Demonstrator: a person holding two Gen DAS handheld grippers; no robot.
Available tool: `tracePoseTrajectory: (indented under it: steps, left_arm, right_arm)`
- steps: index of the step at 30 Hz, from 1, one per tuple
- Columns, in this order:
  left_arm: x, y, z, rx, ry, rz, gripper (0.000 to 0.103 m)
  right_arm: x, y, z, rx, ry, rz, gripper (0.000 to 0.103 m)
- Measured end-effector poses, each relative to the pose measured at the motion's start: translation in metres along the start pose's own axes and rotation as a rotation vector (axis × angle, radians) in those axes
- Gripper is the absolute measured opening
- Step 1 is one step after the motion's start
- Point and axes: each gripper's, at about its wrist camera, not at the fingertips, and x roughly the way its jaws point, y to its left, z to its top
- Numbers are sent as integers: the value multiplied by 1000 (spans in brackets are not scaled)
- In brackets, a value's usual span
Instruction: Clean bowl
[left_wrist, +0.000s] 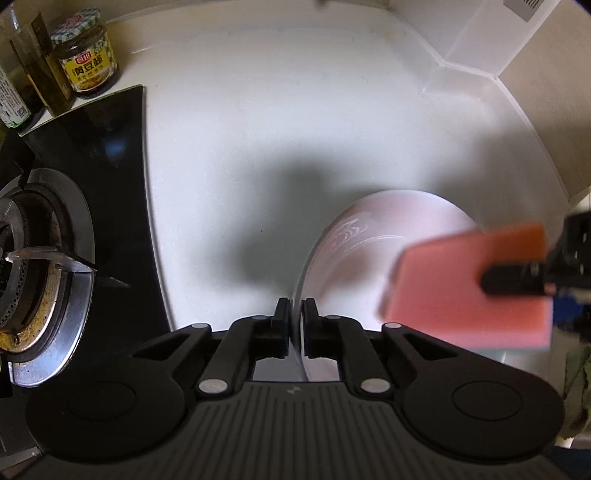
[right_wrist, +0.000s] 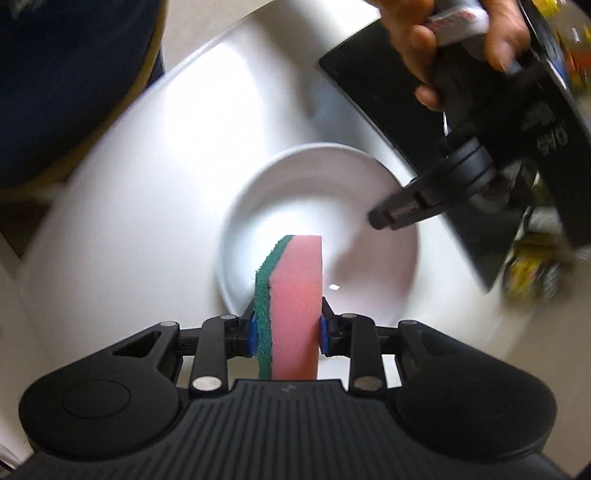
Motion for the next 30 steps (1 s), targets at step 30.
tracePoseTrajectory:
  steps: [30]
  left_arm:
    - [-7,-11,-2,132,10,34,19]
  right_arm:
    - [-9,-29,-44,381,-74,21,26]
